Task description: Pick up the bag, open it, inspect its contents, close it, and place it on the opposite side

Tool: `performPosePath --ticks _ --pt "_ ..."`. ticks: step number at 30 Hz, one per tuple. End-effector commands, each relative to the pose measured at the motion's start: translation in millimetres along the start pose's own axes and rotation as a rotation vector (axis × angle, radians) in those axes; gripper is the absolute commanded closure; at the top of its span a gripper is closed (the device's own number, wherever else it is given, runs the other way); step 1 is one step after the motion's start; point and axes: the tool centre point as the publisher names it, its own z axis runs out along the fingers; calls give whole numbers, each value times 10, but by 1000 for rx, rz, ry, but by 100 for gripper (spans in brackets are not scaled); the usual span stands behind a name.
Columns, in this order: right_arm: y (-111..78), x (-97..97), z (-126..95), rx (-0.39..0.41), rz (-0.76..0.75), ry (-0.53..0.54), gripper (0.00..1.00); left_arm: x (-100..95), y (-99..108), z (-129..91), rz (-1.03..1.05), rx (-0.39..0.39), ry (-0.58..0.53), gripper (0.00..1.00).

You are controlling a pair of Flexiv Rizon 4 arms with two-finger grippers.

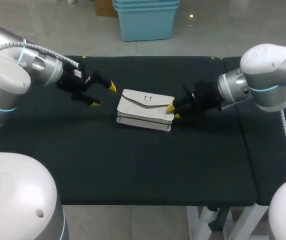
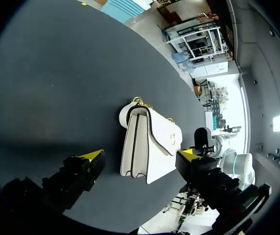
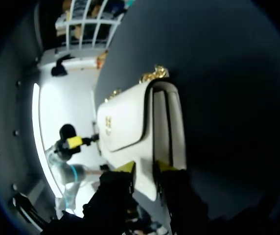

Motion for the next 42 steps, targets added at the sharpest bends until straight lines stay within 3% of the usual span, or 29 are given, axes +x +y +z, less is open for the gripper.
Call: performPosePath --ticks 1,2,9,16,17,37,42 --pt "67 -7 21 30 -1 18 91 -30 -65 -3 -6 -13 -15 0" --pt "67 -5 19 30 -3 11 100 -49 -83 -10 -10 -13 -17 0" --pt "176 -70 -144 26 0 -8 100 -114 -129 -43 -2 -44 -44 0" --pt "321 -162 -530 79 -36 -46 100 -115 -221 -143 77 -143 -158 0" --pt "321 -162 -530 79 -36 -46 100 -114 -248 -169 71 -138 -214 0" --pt "321 -162 -530 79 -36 -46 100 -132 -281 -231 68 -138 -218 0" --pt "657 -283 -824 17 -57 -131 100 -219 -433 -465 46 -136 -284 0"
